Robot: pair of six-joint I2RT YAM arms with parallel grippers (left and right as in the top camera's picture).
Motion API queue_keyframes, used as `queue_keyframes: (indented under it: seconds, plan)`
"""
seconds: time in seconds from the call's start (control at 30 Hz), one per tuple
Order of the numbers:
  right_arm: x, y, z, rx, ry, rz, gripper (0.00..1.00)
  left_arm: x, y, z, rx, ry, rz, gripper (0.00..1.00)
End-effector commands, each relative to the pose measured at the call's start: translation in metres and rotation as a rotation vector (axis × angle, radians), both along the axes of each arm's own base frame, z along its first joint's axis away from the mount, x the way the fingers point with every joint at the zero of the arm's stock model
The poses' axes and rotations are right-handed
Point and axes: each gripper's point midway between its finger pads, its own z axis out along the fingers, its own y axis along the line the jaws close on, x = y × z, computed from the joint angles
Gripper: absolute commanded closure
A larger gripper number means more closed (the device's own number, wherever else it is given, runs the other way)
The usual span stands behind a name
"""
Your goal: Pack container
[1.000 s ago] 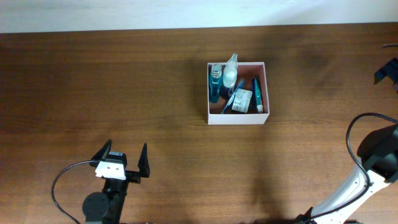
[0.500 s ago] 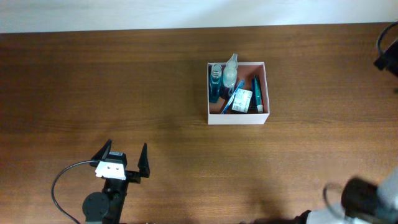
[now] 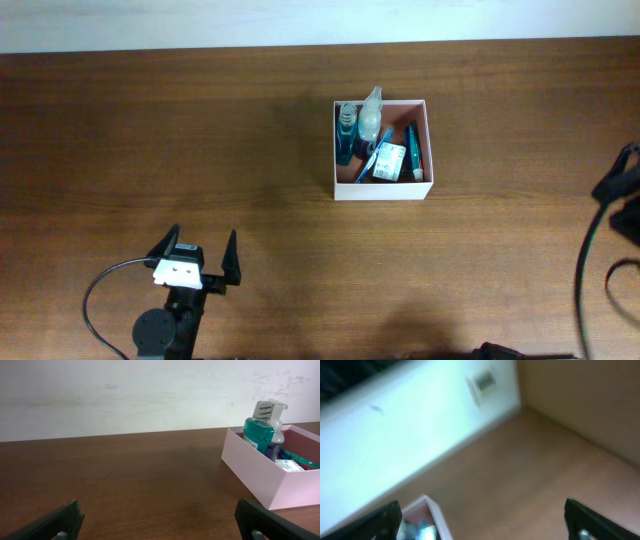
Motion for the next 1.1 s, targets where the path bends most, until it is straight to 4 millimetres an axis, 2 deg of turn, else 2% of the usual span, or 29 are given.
queue_keyframes:
  seconds: [0.0,0.1,0.27,0.4,0.87,1.07]
  plan:
    - [-0.009,0.016,-0.003,-0.082,-0.076,0.078,0.01,0.000,0.002,-0.001,-0.002,0.002,0.011,0.01]
    - [-0.013,0.035,-0.002,-0.158,-0.186,0.173,0.01,0.000,0.002,-0.001,-0.002,0.002,0.011,0.01]
    - [-0.016,0.077,-0.001,-0.336,-0.365,0.403,0.01,0.000,0.002,-0.001,-0.002,0.002,0.011,0.01]
    - [-0.024,0.092,-0.012,-0.375,-0.480,0.467,0.01,0.000,0.002,-0.001,-0.002,0.002,0.011,0.00]
    - [-0.027,0.097,-0.082,-0.421,-0.641,0.469,0.01,0.000,0.002,-0.001,-0.002,0.002,0.011,0.01]
    - [-0.004,0.101,-0.114,-0.407,-0.622,0.501,0.01,0.000,0.002,-0.001,-0.002,0.002,0.011,0.01]
